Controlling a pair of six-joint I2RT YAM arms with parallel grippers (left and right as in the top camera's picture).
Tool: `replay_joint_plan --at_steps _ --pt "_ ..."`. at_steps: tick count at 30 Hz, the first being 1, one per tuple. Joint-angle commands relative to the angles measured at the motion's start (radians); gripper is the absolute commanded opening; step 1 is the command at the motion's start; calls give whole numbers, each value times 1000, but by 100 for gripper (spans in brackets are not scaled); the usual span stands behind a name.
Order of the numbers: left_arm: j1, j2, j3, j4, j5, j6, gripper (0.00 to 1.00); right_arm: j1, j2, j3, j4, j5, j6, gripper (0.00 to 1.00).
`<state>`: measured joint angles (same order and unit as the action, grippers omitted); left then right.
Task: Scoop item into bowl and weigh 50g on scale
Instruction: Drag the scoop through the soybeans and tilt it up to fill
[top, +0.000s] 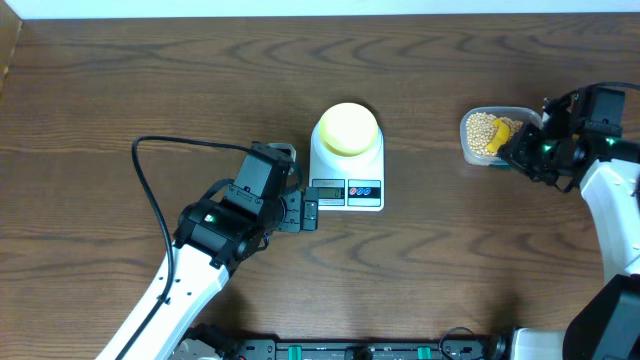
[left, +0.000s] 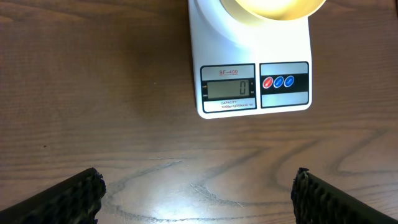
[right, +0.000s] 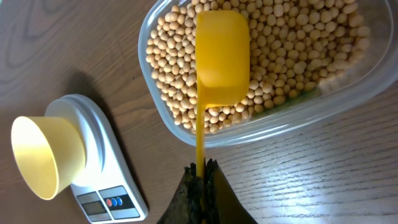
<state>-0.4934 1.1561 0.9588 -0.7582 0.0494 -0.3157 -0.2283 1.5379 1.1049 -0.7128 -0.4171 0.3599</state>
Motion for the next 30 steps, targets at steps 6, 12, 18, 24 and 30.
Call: replay_joint_plan --at_steps 6,12,18,24,30 --pt "5 0 2 -1 -13 12 98 -34 7 -15 18 -114 36 1" --pt "5 0 2 -1 -13 12 98 -47 7 -18 26 -139 37 1" --pt "5 0 2 -1 -13 12 98 -67 7 -24 22 -140 37 1" --pt "5 0 2 -1 -13 12 98 -95 7 -42 23 -148 37 1" --pt "5 0 1 -1 -13 12 98 -125 7 -73 55 -239 37 1"
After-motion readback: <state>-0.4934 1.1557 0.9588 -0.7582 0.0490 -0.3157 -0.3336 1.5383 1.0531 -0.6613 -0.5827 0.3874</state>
